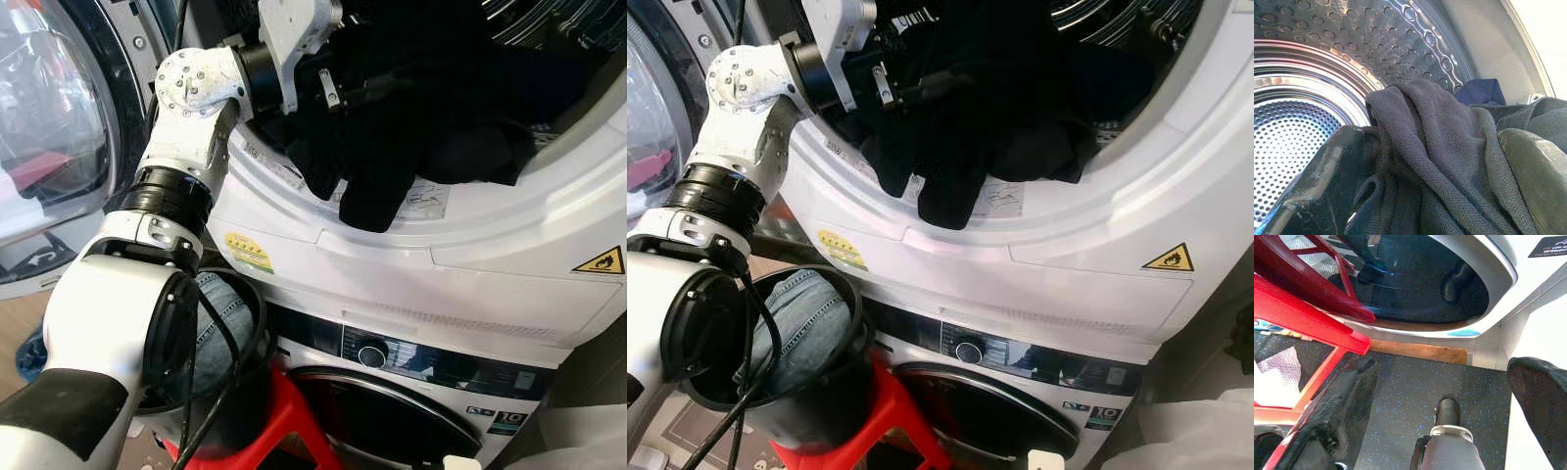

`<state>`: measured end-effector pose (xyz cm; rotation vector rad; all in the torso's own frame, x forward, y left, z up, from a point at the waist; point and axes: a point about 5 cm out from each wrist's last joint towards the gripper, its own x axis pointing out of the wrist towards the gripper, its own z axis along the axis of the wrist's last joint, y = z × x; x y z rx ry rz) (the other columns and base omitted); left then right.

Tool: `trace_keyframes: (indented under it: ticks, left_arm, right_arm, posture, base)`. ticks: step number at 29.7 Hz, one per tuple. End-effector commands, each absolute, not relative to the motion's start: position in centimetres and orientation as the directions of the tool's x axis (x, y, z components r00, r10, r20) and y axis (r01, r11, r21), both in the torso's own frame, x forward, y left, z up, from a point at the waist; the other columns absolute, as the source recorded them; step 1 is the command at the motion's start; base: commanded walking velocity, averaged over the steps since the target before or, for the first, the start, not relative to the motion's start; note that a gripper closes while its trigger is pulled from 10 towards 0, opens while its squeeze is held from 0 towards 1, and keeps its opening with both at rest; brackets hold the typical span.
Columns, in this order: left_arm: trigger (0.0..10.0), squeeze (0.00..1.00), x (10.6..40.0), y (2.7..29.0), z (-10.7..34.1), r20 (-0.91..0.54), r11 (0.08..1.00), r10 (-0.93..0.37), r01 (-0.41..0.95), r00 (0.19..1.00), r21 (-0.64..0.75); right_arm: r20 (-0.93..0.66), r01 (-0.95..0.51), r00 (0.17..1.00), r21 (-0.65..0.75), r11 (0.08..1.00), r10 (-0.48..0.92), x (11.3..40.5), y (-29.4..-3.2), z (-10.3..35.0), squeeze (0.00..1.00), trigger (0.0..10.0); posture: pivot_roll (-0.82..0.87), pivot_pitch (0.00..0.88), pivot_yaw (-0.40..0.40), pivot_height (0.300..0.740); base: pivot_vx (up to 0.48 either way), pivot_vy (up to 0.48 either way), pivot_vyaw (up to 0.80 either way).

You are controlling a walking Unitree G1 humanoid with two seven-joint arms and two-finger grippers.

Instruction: Clothes washing

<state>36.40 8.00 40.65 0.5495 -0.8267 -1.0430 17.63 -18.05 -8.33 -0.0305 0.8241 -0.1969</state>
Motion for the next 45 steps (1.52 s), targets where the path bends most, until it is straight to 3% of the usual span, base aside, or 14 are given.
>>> trace_keyframes:
  ticks: [1,6,11,38,45]
  left_arm:
    - [10.0,0.00,36.3,8.7,40.8,0.337,0.426,-0.905,0.520,0.261,0.741]
    - [10.0,0.00,36.2,8.9,40.9,0.341,0.429,-0.903,0.525,0.262,0.735]
    - [10.0,0.00,35.4,9.0,41.1,0.344,0.401,-0.915,0.550,0.209,0.733]
    - [10.0,0.00,33.0,9.7,41.9,0.382,0.416,-0.907,0.510,0.176,0.753]
    - [10.0,0.00,30.0,9.0,40.5,0.281,0.242,-0.959,0.575,0.021,0.781]
  right_arm:
    - [-0.739,0.150,0.653,-0.087,0.985,-0.165,17.6,-17.4,-8.5,0.00,10.0]
    - [-0.738,0.154,0.654,-0.086,0.984,-0.167,17.7,-17.4,-8.4,0.00,10.0]
    - [-0.736,0.159,0.655,-0.087,0.983,-0.171,17.7,-17.5,-8.4,0.00,10.0]
    - [-0.738,0.166,0.652,-0.086,0.982,-0.174,17.7,-17.6,-8.4,0.00,10.0]
    - [-0.736,0.164,0.655,-0.082,0.983,-0.171,17.8,-17.5,-8.4,0.00,10.0]
  posture:
    - [-0.06,0.000,0.159,0.740]
    - [-0.07,0.000,0.160,0.740]
    - [-0.07,0.000,0.161,0.740]
    - [-0.05,0.011,0.159,0.740]
    - [-0.04,0.011,0.156,0.740]
  base:
    - [0.000,0.000,0.00]
    - [0.000,0.000,0.00]
    - [0.000,0.000,0.00]
    - [0.000,0.000,0.00]
    - [0.000,0.000,0.00]
